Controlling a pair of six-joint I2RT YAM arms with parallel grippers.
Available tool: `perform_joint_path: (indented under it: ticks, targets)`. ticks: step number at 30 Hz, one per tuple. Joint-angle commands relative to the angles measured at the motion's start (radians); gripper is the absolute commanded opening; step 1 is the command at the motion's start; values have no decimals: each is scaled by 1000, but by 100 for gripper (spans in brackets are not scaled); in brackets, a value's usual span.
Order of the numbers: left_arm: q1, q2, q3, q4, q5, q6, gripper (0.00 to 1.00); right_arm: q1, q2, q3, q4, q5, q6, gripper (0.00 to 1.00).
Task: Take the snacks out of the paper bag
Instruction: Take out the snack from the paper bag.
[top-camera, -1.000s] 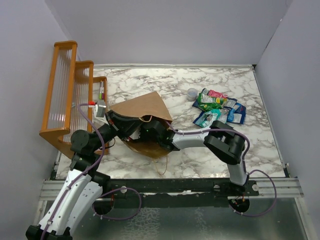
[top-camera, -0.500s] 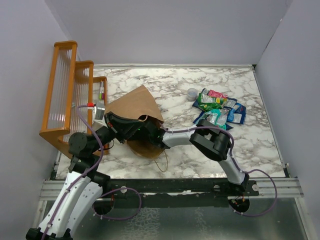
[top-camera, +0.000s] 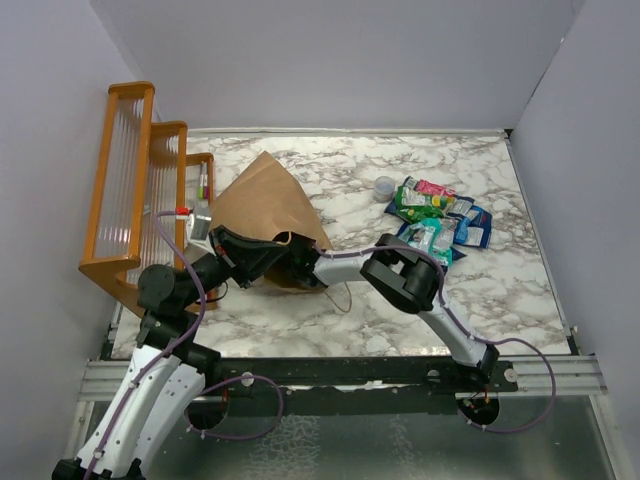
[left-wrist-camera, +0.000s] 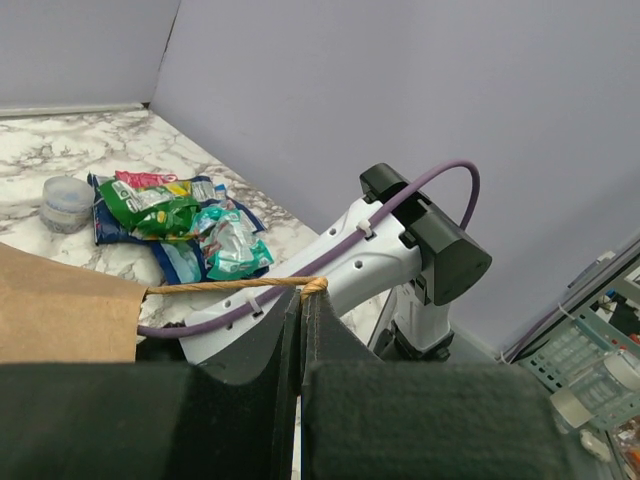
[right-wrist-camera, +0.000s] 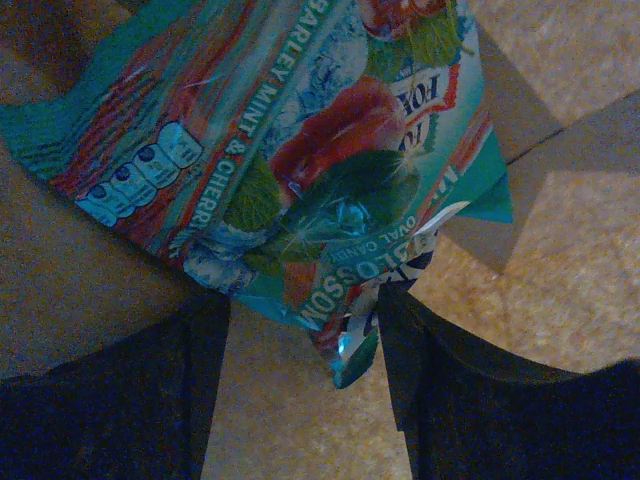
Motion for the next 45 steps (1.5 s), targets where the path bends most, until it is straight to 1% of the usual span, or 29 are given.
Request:
perform_joint_path:
  ticks: [1,4,5,7,8,11,15,19,23,30,36,42,45]
  targets:
    - [-3,-28,47,4,12,10,0,-28,34,41,54,-4,-49,57]
    - [-3,-28,46,-9,2,18,0,-36,24,37,53,-31,-58,47]
    - [-2,-28,46,-11,-4,20,0,-37,19,29,62,-37,-65,41]
    - [-2,-28,44,-14,-16,21,0,-36,10,18,83,-36,-76,20]
    - [-3,-28,43,-18,-19,25,0,-37,-1,9,96,-36,-79,16]
    - [-2,-32,45,-32,-33,34,0,-37,-35,-17,100,-64,-76,10]
    - [-2,-39,49,-75,-75,61,0,-35,-87,-53,92,-81,-75,9]
    - [-2,-56,47,-141,-179,86,0,-26,-187,-147,61,-118,-49,5]
    - [-3,-64,35,-160,-250,98,0,-20,-317,-251,-10,-212,22,1]
    - [-3,-24,54,-136,-314,85,0,5,-496,-421,-68,-340,106,1]
    - [-2,1,93,-140,-373,99,0,33,-628,-524,-112,-421,162,1]
    - [-2,32,96,-177,-438,97,0,44,-730,-595,-145,-442,220,1]
    - [-2,55,88,-148,-434,67,0,44,-731,-611,-178,-443,217,1]
